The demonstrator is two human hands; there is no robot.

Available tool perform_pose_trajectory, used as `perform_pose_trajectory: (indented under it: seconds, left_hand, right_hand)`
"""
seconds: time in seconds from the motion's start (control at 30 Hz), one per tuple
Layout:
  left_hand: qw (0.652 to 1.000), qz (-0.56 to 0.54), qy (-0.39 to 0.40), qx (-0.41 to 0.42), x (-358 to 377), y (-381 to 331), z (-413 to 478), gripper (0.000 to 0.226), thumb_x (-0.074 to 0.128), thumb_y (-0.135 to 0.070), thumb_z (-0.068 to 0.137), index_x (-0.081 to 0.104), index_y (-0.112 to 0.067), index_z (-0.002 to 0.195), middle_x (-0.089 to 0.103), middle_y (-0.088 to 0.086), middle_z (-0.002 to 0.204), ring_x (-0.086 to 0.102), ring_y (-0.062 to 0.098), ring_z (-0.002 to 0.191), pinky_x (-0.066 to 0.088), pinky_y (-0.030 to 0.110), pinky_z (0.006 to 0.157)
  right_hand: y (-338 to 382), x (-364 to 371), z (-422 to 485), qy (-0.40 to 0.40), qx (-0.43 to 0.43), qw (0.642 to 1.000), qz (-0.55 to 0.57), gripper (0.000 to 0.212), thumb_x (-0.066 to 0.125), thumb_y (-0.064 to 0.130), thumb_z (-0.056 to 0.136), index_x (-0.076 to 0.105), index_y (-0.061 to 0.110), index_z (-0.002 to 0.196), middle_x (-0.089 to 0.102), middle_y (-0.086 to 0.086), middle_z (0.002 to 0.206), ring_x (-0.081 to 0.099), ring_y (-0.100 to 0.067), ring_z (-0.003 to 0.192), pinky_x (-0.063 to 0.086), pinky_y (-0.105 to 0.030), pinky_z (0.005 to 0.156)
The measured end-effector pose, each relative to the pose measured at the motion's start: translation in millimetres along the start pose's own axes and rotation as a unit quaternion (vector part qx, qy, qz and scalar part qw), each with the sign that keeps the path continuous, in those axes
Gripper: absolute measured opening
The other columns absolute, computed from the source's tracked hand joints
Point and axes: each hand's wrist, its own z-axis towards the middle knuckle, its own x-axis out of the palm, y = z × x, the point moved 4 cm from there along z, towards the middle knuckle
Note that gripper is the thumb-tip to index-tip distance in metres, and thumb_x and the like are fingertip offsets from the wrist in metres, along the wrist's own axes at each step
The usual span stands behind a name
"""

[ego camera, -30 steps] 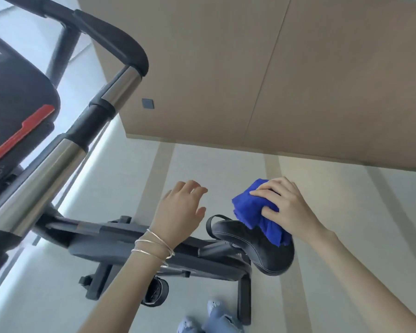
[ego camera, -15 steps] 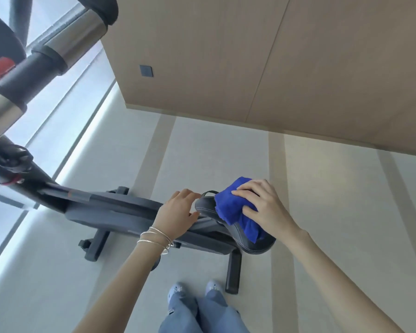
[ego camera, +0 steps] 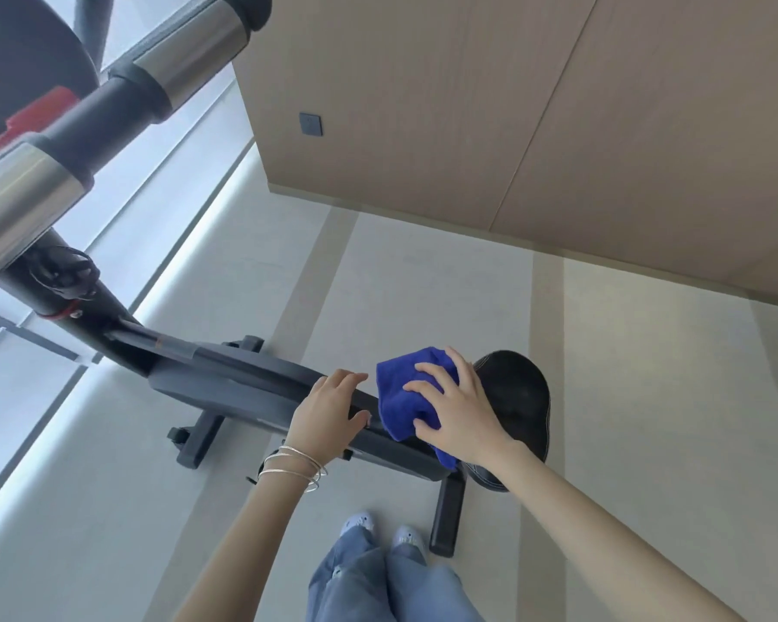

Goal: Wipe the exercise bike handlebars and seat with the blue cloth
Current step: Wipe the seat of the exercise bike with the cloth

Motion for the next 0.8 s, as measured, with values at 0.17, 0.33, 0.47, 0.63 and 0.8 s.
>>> perform_pose_trajectory:
  seconds: [0.17, 0.33, 0.47, 0.63, 0.8]
  left_hand:
    - [1.0, 0.004, 0.002, 0.002, 2, 6, -3, 0.048, 0.057, -0.027, 0.088, 0.043, -0.021, 0.134, 0.048, -0.002, 0.135, 0.043, 0.02, 0.124, 0.044, 0.033, 0.096]
    - [1.0, 0.015, 0.015, 0.009, 6, 10, -3, 0.047, 0.055, -0.026, 0.089, 0.043, -0.021, 0.134, 0.047, -0.003, 0.136, 0.043, 0.02, 0.123, 0.045, 0.034, 0.096]
    - [0.999, 0.021, 0.022, 0.014, 8, 10, 0, 0.048, 0.056, -0.026, 0.089, 0.042, -0.021, 0.135, 0.047, -0.003, 0.136, 0.044, 0.02, 0.123, 0.045, 0.033, 0.096]
    - [1.0, 0.012, 0.018, 0.022, 5, 8, 3, 0.047, 0.056, -0.025, 0.09, 0.042, -0.02, 0.135, 0.048, -0.001, 0.136, 0.044, 0.021, 0.123, 0.046, 0.035, 0.096]
    - [0.999, 0.022, 0.022, 0.016, 6, 9, 4, 0.048, 0.055, -0.025, 0.09, 0.041, -0.021, 0.136, 0.046, 0.0, 0.137, 0.043, 0.022, 0.123, 0.043, 0.034, 0.097]
  right_hand:
    - [10, 5, 16, 0.011, 0.027, 0.997, -0.069, 0.044, 0.043, 0.053, 0.089, 0.045, 0.028, 0.126, 0.032, 0.0, 0.148, 0.01, -0.034, 0.14, 0.025, -0.051, 0.109]
    - [18, 2, 39, 0.027, 0.021, 0.996, -0.087, 0.035, 0.046, 0.038, 0.092, 0.049, 0.031, 0.126, 0.041, 0.004, 0.143, 0.024, -0.031, 0.133, 0.033, -0.048, 0.098]
    - [9, -13, 12, -0.01, -0.027, 0.996, -0.086, 0.034, 0.064, 0.026, 0.079, 0.063, 0.029, 0.113, 0.056, 0.003, 0.13, 0.045, -0.033, 0.122, 0.043, -0.045, 0.08]
    - [-5, -18, -20, -0.083, -0.039, 0.992, -0.085, 0.034, 0.076, 0.02, 0.067, 0.07, 0.028, 0.099, 0.066, 0.004, 0.115, 0.057, -0.031, 0.11, 0.046, -0.039, 0.065]
    - [4, -15, 25, -0.049, 0.039, 0.997, -0.05, 0.031, 0.06, 0.033, 0.087, 0.062, 0.032, 0.118, 0.059, 0.007, 0.127, 0.046, -0.026, 0.121, 0.039, -0.042, 0.081]
